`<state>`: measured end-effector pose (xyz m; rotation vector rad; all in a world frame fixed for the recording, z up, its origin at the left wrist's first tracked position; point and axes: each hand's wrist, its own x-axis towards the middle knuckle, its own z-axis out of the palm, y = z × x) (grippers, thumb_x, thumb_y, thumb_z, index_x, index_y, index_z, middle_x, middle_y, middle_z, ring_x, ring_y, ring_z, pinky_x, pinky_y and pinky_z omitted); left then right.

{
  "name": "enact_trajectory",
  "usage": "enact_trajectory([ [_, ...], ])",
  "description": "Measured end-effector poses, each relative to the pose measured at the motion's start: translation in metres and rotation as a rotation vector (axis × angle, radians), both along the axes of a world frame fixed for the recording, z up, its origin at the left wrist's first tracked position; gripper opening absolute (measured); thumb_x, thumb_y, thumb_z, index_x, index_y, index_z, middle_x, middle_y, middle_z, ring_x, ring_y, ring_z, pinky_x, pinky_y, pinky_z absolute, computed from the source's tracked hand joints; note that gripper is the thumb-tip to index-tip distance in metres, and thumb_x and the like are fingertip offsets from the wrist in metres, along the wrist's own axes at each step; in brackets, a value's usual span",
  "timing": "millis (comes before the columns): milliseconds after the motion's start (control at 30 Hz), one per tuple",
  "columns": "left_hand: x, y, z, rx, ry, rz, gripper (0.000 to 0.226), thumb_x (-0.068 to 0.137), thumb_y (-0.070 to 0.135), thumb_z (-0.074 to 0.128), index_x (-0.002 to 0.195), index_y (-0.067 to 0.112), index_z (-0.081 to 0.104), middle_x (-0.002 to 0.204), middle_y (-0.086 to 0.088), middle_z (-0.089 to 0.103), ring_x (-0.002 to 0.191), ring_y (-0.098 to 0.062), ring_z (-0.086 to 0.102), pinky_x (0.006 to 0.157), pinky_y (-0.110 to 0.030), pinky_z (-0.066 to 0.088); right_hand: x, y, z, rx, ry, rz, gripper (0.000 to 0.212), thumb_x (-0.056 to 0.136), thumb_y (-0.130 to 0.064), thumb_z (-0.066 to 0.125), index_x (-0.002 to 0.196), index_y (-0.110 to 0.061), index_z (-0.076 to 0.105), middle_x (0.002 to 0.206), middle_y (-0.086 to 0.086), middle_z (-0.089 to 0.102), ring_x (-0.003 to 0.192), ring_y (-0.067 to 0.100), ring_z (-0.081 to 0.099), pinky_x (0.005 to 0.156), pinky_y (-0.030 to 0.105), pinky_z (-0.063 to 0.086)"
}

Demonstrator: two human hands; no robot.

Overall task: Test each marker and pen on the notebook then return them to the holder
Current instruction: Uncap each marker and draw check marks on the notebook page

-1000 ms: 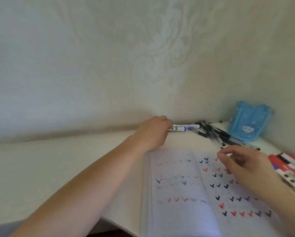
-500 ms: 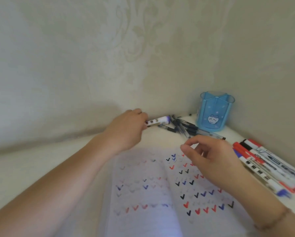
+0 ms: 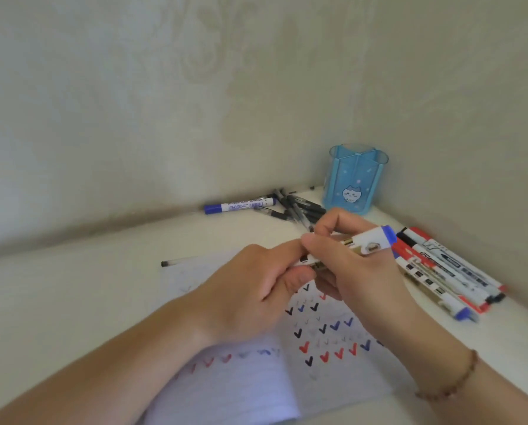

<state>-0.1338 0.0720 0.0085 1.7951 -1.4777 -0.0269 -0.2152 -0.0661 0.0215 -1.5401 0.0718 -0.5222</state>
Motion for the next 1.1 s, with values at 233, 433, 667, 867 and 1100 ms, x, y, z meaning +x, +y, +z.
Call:
enact_trajectory([
  [233, -0.008, 0.004, 0.004, -0.098, 0.149, -0.189, 0.02, 0.098, 0.035, 0.043, 0.096, 0.053, 0.051, 0.051, 0.011, 0.046, 0.045, -0.003, 0.038, 0.048, -0.015, 0.032, -0.01, 0.003, 0.011, -0.164, -0.08, 0.044, 0.028, 0.073, -0.005, 0.059, 0.056, -0.019, 0.043, 0.042, -0.006, 0.036, 0.036, 0.012, 0.028, 0.043, 0.022, 0.024],
  [433, -0.014, 0.004, 0.013, -0.161, 0.233, -0.34, 0.019, 0.093, 0.006, 0.044, 0.108, 0.014, 0.052, 0.068, 0.045, 0.053, 0.068, 0.031, 0.049, 0.067, 0.008, 0.034, -0.013, 0.005, 0.01, -0.271, -0.193, 0.053, 0.023, 0.07, -0.018, 0.061, 0.058, -0.016, 0.041, 0.045, -0.007, 0.033, 0.037, 0.008, 0.027, 0.042, 0.019, 0.023],
  [667, -0.013, 0.003, 0.01, -0.092, 0.351, -0.303, 0.021, 0.095, 0.006, 0.049, 0.116, 0.011, 0.054, 0.06, 0.04, 0.053, 0.055, 0.022, 0.05, 0.058, 0.006, 0.033, -0.015, -0.004, 0.021, -0.468, -0.183, 0.068, 0.019, 0.074, -0.019, 0.062, 0.063, -0.011, 0.048, 0.047, 0.007, 0.042, 0.037, 0.023, 0.037, 0.036, 0.028, 0.028],
  [867, 0.005, 0.007, 0.0, -0.006, 0.528, -0.217, 0.059, 0.077, 0.076, 0.051, 0.101, 0.023, 0.061, 0.055, 0.01, 0.033, 0.049, -0.007, 0.027, 0.049, -0.018, 0.024, -0.035, -0.032, 0.024, -0.112, -0.067, 0.236, 0.031, 0.075, -0.045, 0.072, 0.081, -0.014, 0.074, 0.049, 0.01, 0.061, 0.037, 0.033, 0.055, 0.043, 0.025, 0.04],
  [1100, 0.012, 0.004, -0.011, 0.02, 0.44, -0.101, 0.03, 0.085, 0.009, 0.032, 0.097, 0.015, 0.059, 0.066, -0.021, 0.038, 0.057, -0.02, 0.03, 0.053, -0.018, 0.03, -0.054, -0.025, -0.029, -0.21, 0.272, 0.055, 0.039, 0.06, -0.035, 0.083, 0.055, -0.01, 0.054, 0.04, 0.0, 0.048, 0.035, 0.013, 0.038, 0.044, 0.018, 0.031],
])
